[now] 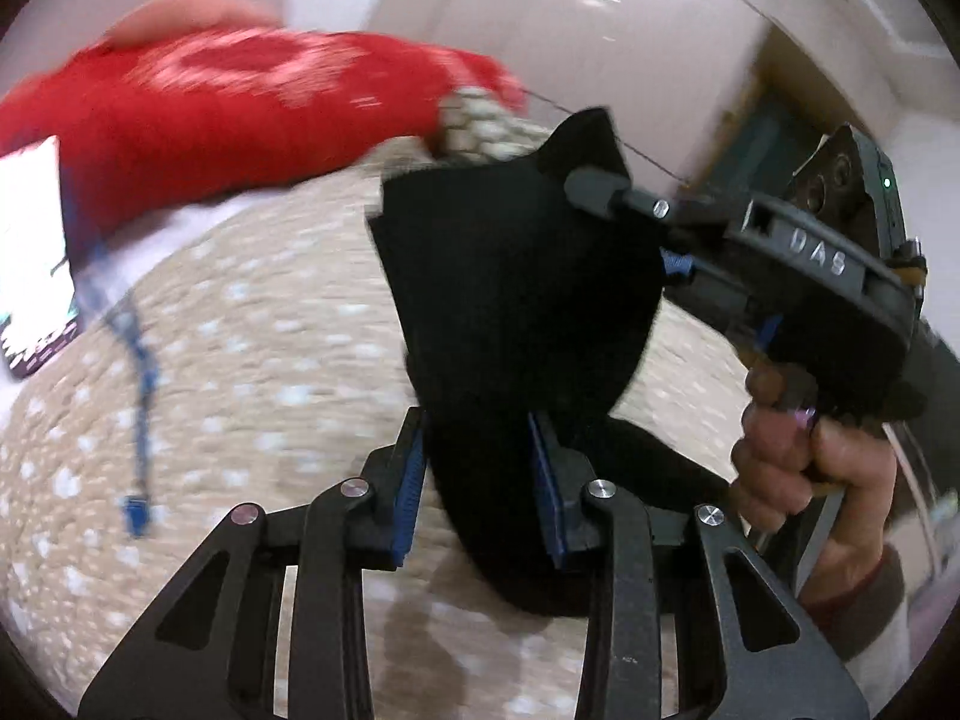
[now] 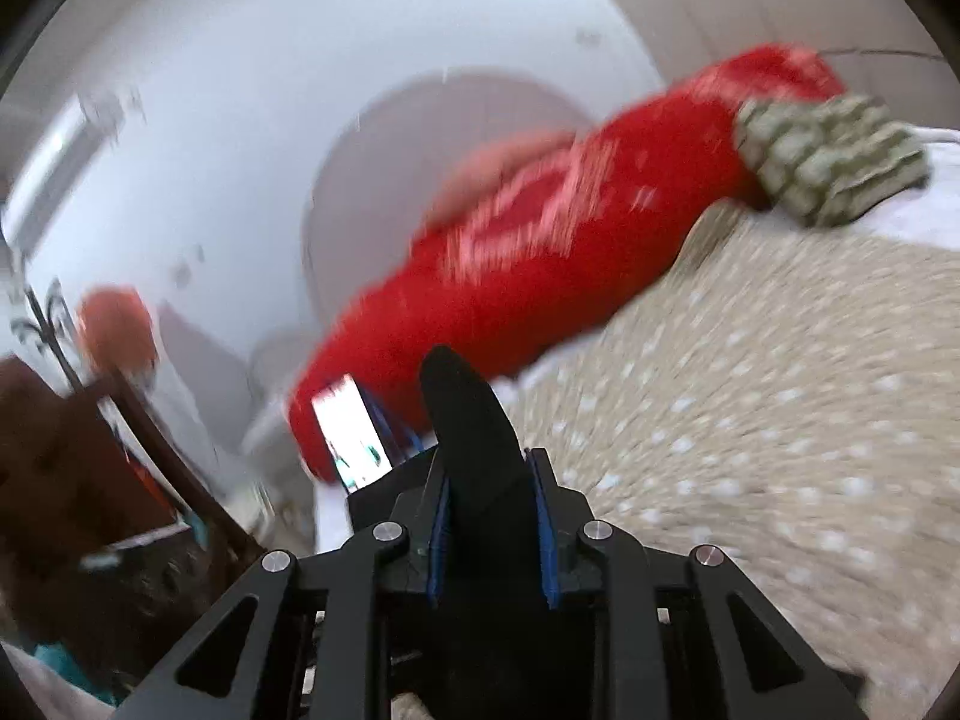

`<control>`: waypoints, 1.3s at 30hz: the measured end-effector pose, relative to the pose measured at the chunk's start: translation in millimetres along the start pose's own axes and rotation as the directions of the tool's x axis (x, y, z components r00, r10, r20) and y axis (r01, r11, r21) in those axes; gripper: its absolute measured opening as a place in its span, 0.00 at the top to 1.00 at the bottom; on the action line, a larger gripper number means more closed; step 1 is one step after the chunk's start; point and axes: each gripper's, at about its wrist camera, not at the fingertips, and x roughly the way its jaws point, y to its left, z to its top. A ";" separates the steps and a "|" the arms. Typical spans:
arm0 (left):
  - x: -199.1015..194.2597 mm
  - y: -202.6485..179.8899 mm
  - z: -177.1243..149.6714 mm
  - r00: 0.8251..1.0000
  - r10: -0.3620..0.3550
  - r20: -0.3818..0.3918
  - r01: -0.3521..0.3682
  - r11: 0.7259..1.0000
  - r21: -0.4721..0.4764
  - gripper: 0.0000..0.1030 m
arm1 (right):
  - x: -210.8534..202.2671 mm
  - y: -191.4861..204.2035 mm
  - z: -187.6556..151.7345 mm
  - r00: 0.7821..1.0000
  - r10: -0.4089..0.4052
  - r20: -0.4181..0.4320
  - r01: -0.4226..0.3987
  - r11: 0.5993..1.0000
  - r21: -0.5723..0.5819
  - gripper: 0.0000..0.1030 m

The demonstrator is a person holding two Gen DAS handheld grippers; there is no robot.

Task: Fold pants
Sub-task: 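Fold the lifted end over the strip with the left gripper and release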

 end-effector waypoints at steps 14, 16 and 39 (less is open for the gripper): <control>26.7 -121.4 -80.5 0.975 -0.031 -0.218 0.128 0.886 0.446 0.69 | -196.9 -93.0 -129.4 0.813 -0.582 -0.013 0.568 0.790 0.231 0.76; 14.9 -114.0 -81.0 0.978 -0.027 -0.208 0.121 0.883 0.454 0.69 | -220.6 -92.9 -138.5 0.827 -0.561 0.024 0.533 0.797 0.285 0.64; 34.9 -92.4 -77.3 0.985 0.076 -0.154 -0.002 0.902 0.432 0.65 | -157.1 -40.8 -170.8 0.835 -0.503 -0.223 0.533 0.839 0.104 0.94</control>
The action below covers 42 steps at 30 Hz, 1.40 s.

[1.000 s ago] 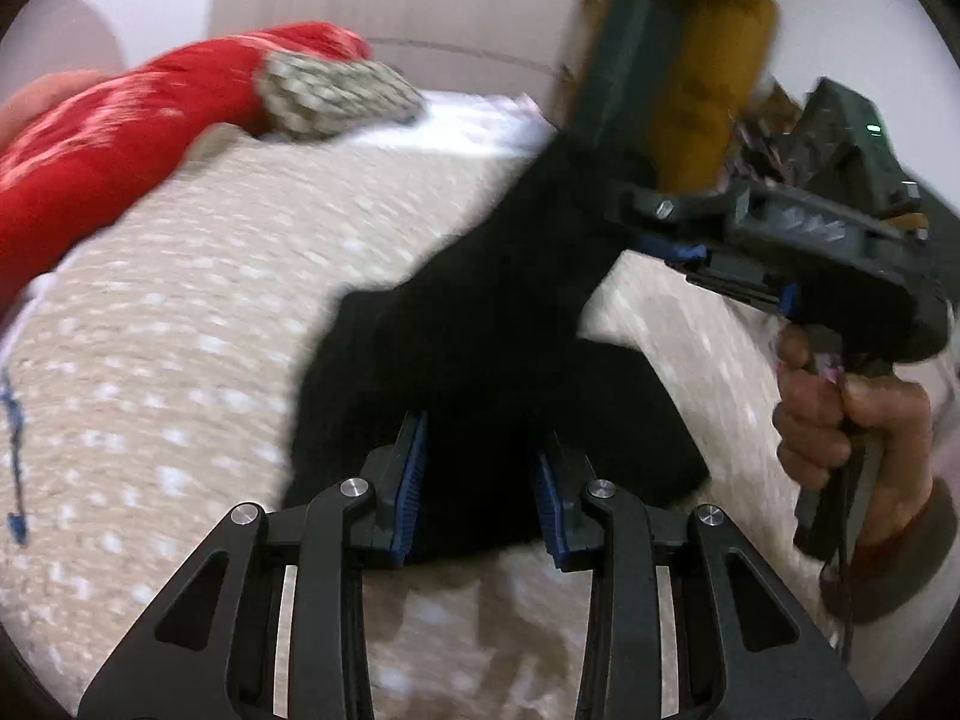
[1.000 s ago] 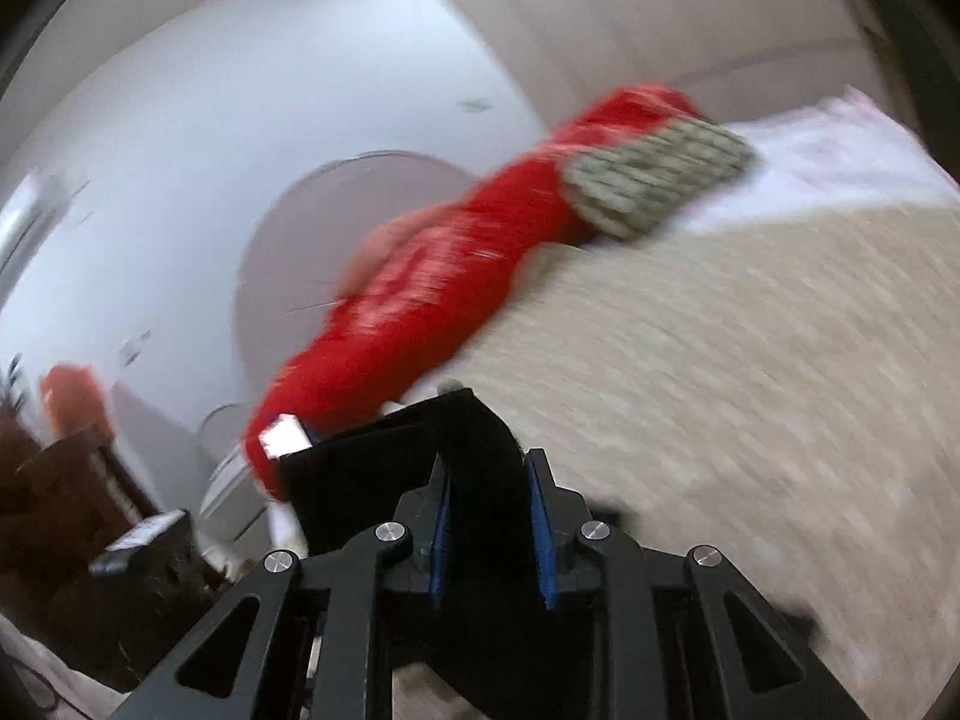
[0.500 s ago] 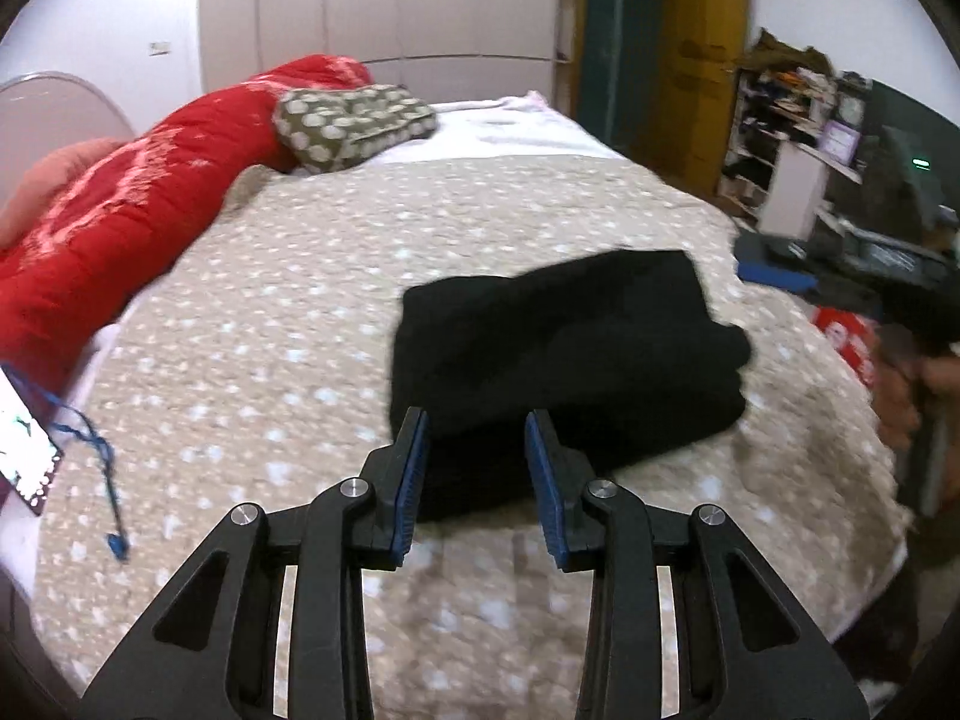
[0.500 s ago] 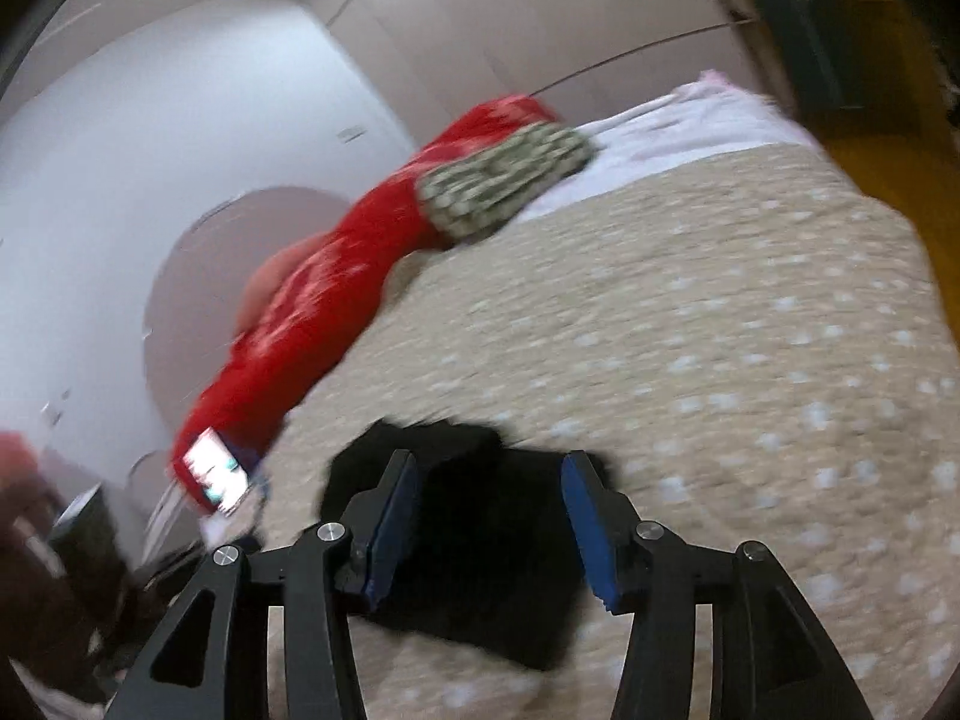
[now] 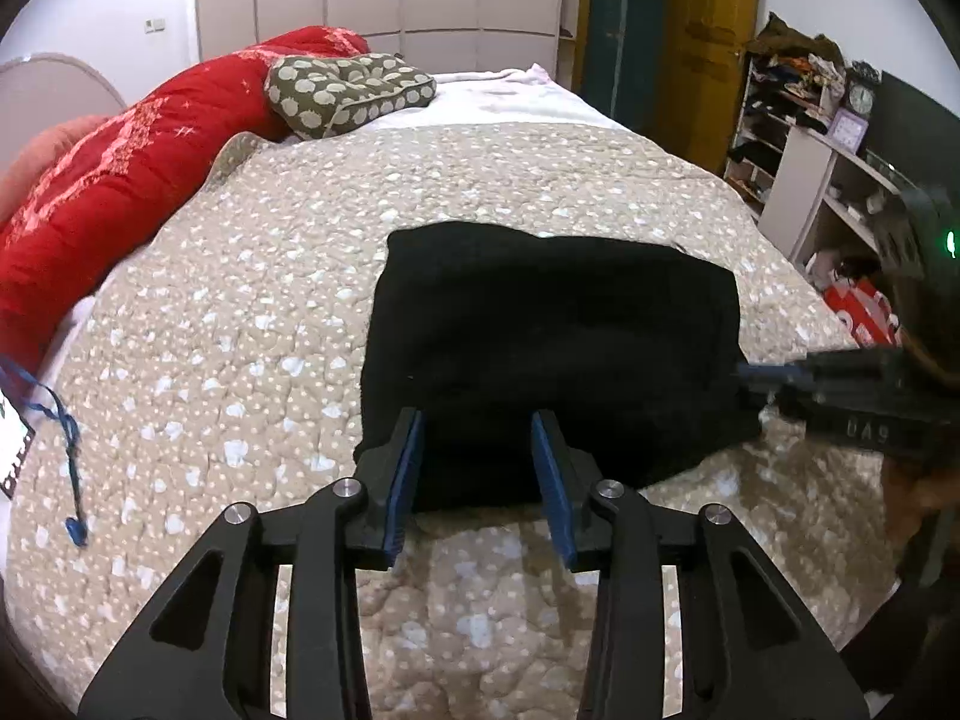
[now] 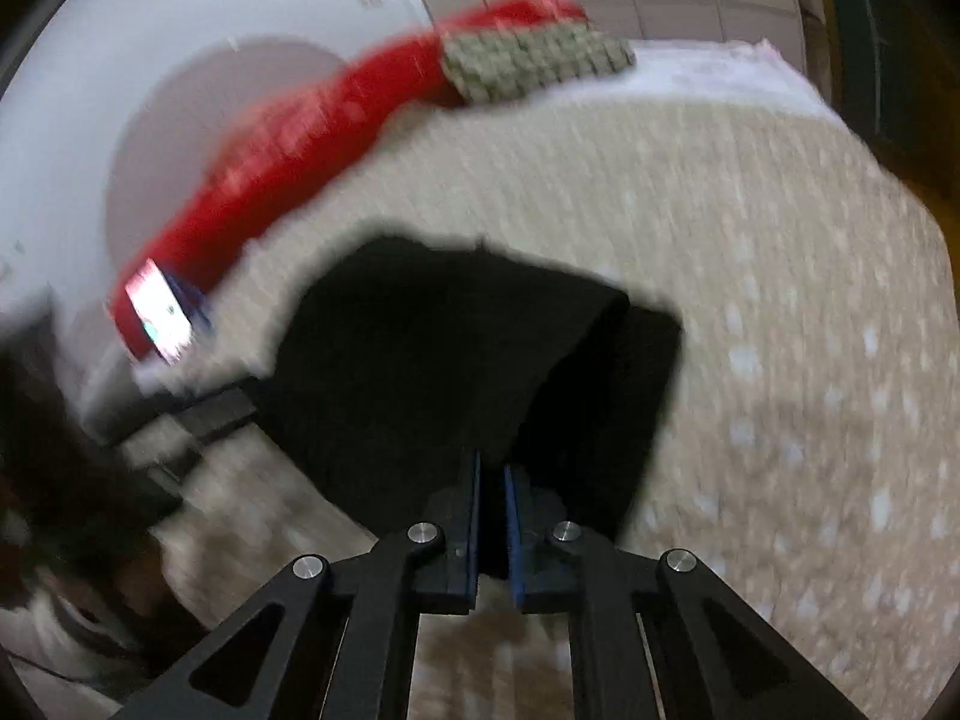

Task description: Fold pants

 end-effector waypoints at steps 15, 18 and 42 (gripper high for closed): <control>13.1 -10.9 3.3 1.000 0.023 -0.013 -0.023 0.999 0.029 0.50 | 16.4 -26.3 40.3 0.985 0.045 0.167 -0.074 0.982 0.175 0.87; 10.3 -8.8 14.0 1.000 -0.023 0.009 0.023 1.000 0.003 0.50 | -13.3 -10.0 61.4 0.972 0.029 0.233 -0.044 0.997 0.061 0.91; 61.4 25.8 65.0 0.997 0.052 -0.060 -0.057 0.996 -0.072 0.48 | -5.2 -18.3 15.3 0.995 -0.066 0.073 0.060 0.994 0.087 0.75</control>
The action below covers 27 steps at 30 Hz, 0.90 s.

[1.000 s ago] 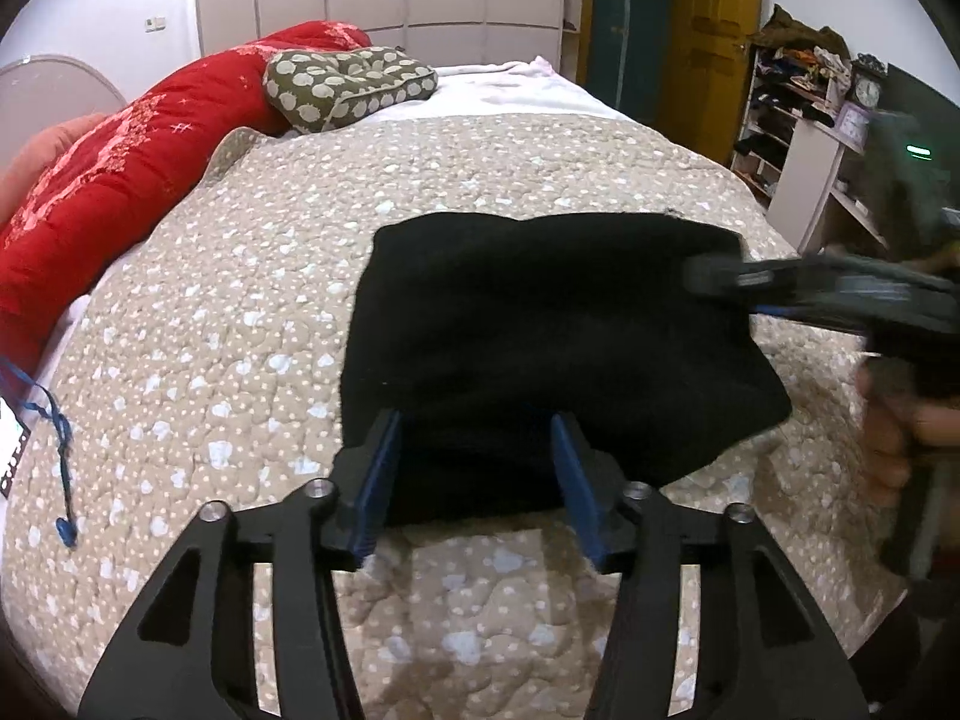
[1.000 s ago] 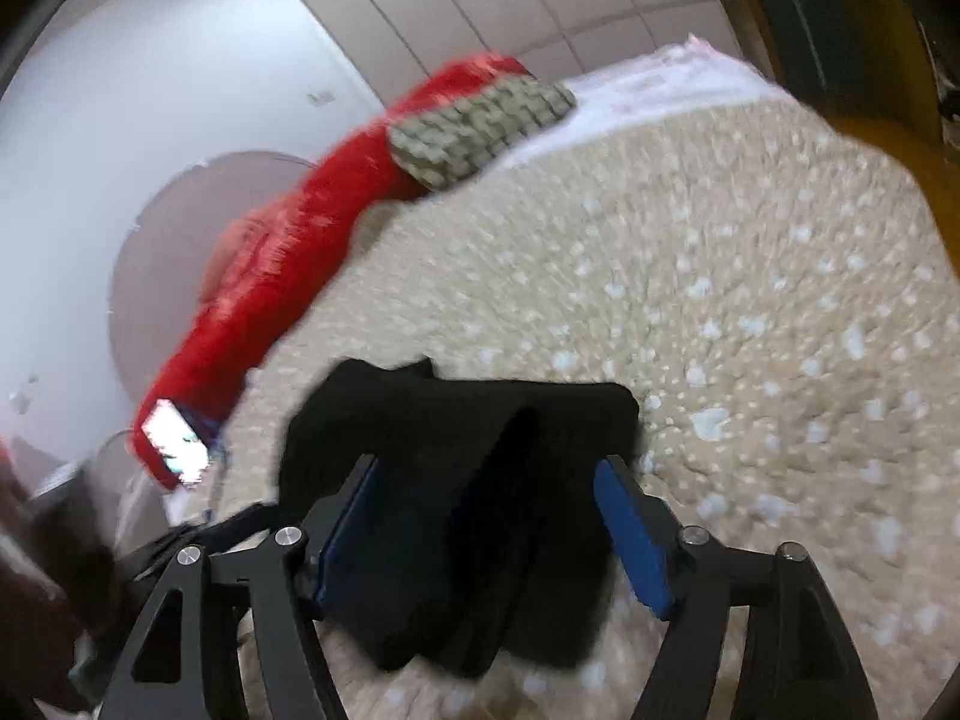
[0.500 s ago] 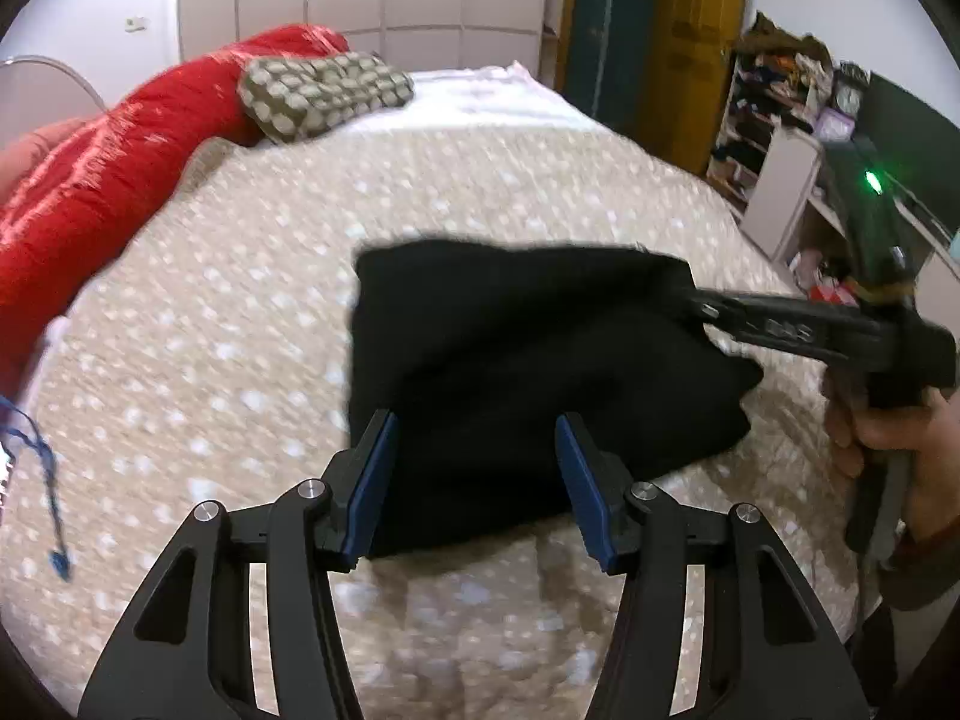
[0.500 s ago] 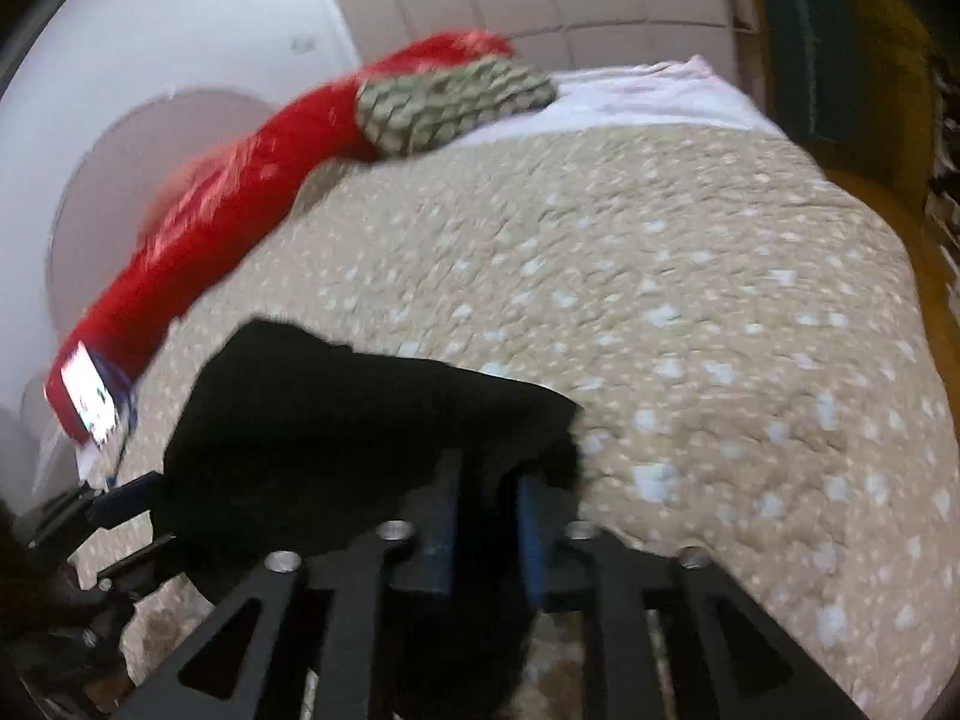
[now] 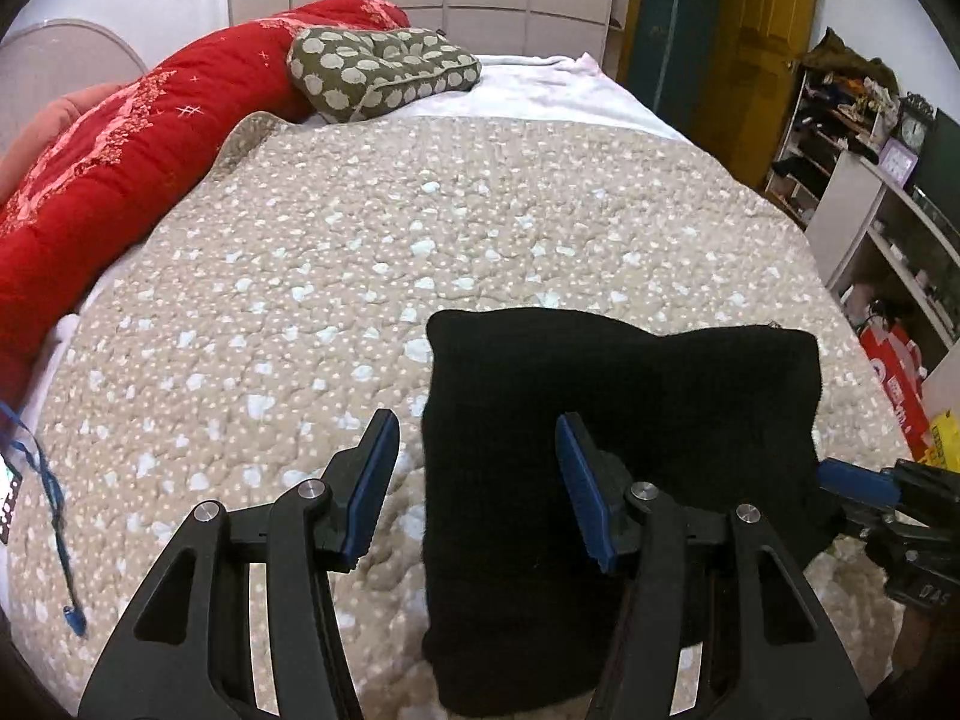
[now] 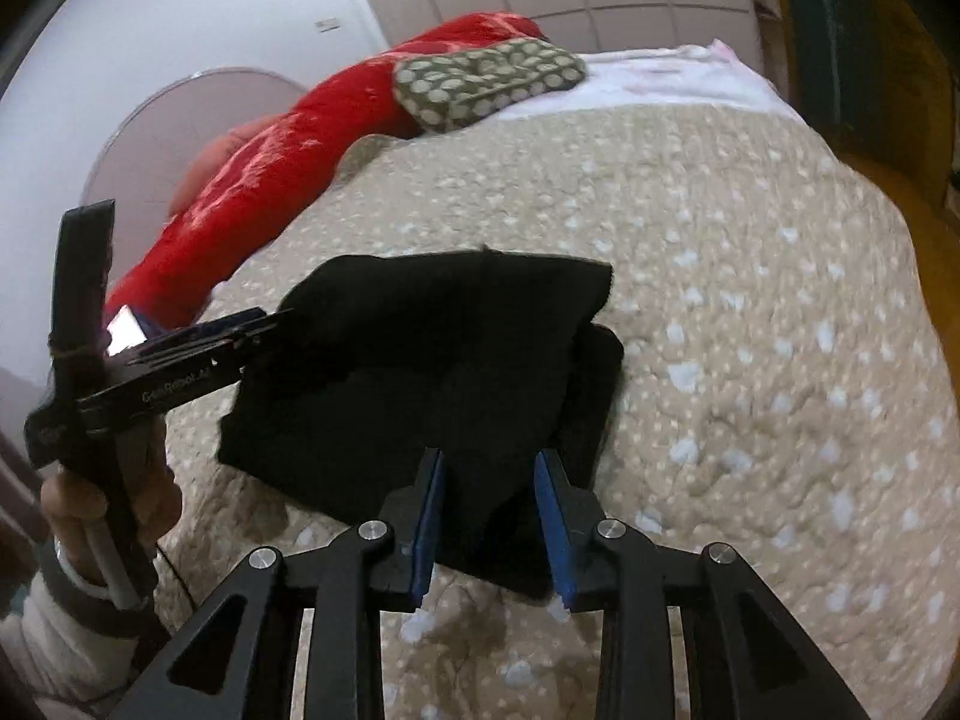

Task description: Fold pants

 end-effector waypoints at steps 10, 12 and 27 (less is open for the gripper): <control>14.9 4.1 2.0 0.999 -0.029 -0.036 0.028 0.999 -0.023 0.34 | -16.7 11.8 -25.6 0.999 -0.040 -0.031 0.035 0.992 -0.123 0.95; 13.3 7.2 2.1 0.998 -0.034 -0.047 0.032 0.999 -0.038 0.35 | -9.1 2.4 -28.0 0.999 -0.031 -0.041 0.027 0.996 -0.087 0.95; 9.4 -5.0 -3.8 0.998 0.048 -0.026 -0.049 0.998 -0.035 0.35 | 24.4 17.0 26.1 0.989 -0.121 0.083 0.128 0.988 -0.081 0.90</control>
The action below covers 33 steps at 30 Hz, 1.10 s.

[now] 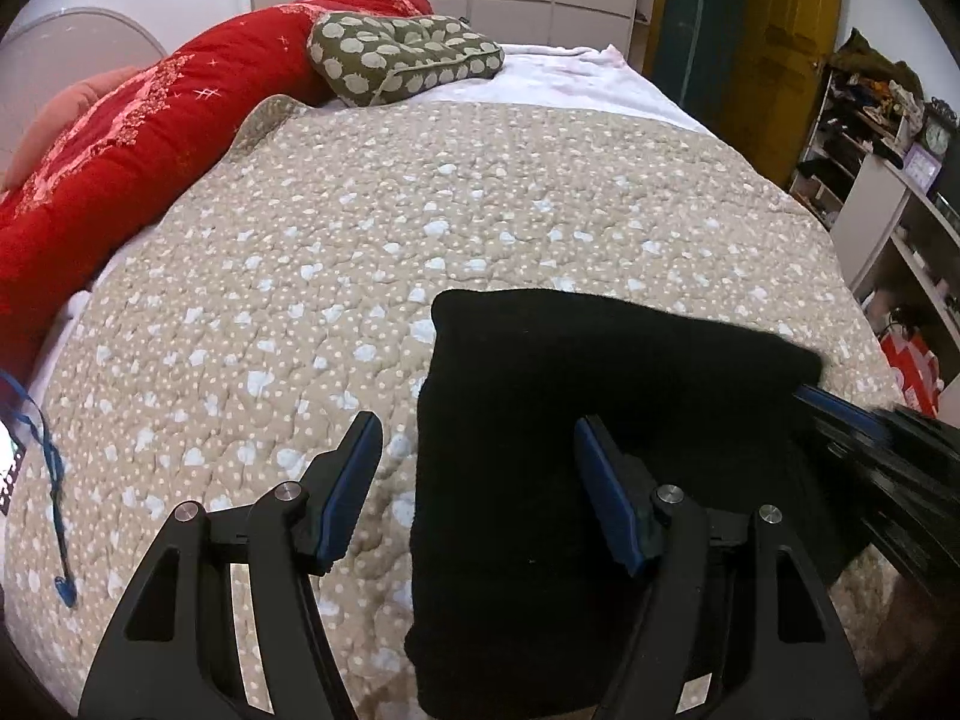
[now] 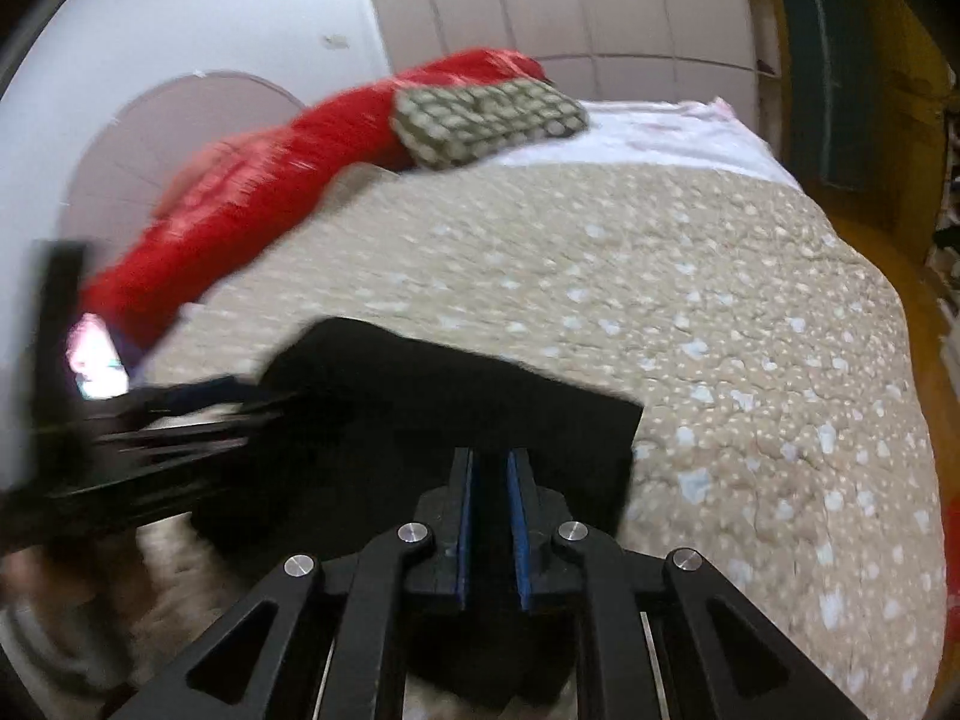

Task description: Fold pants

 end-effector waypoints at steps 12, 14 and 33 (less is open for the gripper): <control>3.8 0.9 3.9 1.000 -0.004 -0.003 0.004 1.000 -0.022 0.35 | -5.7 -8.5 15.4 1.000 0.011 -0.027 -0.011 1.000 -0.003 0.88; 3.1 0.7 3.4 1.000 0.000 -0.004 0.000 1.000 -0.024 0.35 | -19.7 -0.6 10.3 1.000 0.015 -0.019 -0.016 0.999 -0.032 0.88; -19.3 0.0 -10.4 1.000 0.015 -0.006 -0.015 0.999 -0.047 0.35 | -47.5 7.5 -22.8 1.000 0.021 -0.020 -0.021 1.000 -0.005 0.75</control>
